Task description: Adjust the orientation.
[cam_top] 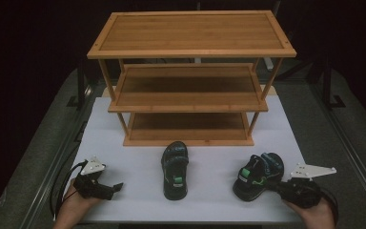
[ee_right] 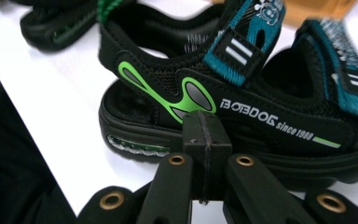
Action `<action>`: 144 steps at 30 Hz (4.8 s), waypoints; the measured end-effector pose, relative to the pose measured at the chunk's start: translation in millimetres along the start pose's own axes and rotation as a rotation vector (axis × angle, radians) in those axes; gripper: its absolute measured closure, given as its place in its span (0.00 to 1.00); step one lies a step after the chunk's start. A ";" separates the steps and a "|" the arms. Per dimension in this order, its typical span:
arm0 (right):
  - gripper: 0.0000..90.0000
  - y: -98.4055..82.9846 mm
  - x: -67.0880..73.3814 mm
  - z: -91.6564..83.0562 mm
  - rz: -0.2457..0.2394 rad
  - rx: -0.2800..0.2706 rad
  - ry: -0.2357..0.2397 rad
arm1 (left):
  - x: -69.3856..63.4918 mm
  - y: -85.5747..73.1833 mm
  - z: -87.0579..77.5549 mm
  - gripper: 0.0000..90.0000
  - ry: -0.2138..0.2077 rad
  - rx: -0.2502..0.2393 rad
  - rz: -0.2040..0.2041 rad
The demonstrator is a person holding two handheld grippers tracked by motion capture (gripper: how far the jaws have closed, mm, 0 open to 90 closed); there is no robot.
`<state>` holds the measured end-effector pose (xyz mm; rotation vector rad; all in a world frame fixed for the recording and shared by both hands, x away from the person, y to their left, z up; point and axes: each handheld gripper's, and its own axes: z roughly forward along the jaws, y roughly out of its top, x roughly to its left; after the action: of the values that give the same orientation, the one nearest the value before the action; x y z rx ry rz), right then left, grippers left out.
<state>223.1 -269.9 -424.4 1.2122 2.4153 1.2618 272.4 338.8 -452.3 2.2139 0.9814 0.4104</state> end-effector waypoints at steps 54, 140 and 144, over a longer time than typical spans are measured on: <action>0.76 51.0 -0.2 -2.9 -0.009 -0.076 -0.116 | 0.2 0.0 0.0 0.00 -0.001 0.001 -0.001; 0.46 137.3 43.9 130.0 -0.315 0.005 0.299 | -4.1 12.0 -1.9 0.06 -0.097 -0.037 -0.005; 0.41 135.0 43.5 127.9 -0.304 0.007 0.281 | -9.8 23.4 -2.4 0.10 -0.124 -0.055 0.029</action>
<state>333.8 -117.0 -395.3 0.6671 2.6668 1.4036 277.1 321.1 -434.6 2.1789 0.8627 0.3051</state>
